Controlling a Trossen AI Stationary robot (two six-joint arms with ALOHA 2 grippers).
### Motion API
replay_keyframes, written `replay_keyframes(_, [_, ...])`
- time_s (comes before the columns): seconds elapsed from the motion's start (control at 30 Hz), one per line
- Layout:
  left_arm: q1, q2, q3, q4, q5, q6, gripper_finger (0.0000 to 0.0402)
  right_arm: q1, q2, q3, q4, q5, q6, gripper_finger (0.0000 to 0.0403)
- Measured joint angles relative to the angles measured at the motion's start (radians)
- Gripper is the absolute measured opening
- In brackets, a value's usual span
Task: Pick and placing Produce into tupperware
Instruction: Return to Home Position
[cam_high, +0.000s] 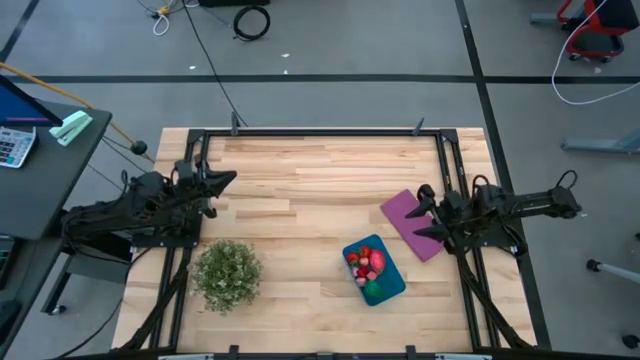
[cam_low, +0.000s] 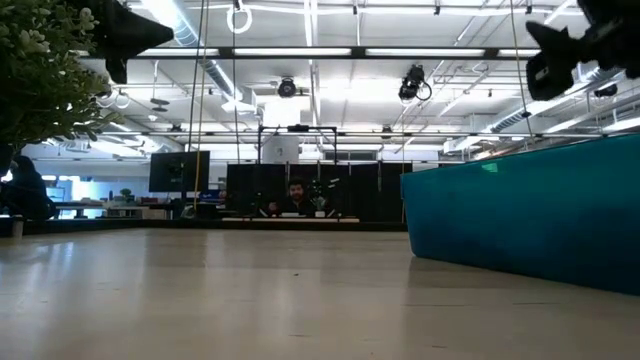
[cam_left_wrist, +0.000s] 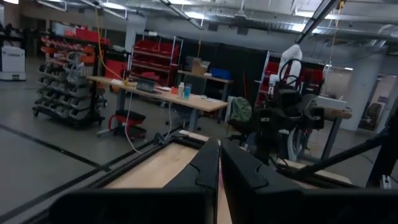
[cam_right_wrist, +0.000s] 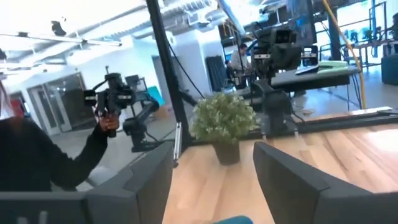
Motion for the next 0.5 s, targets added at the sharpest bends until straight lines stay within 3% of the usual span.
replay_keyframes(0.13, [0.000,0.000,-0.025,-0.010,0.000,-0.040,0.0016,-0.044,-0.004,-0.087,0.080,-0.041,0.056,0.0230])
replay_keyframes(0.5, [0.000,0.001,-0.177,0.123,0.001,-0.064,0.0022,-0.119,-0.004,-0.080,0.057,-0.100,0.038,0.0230])
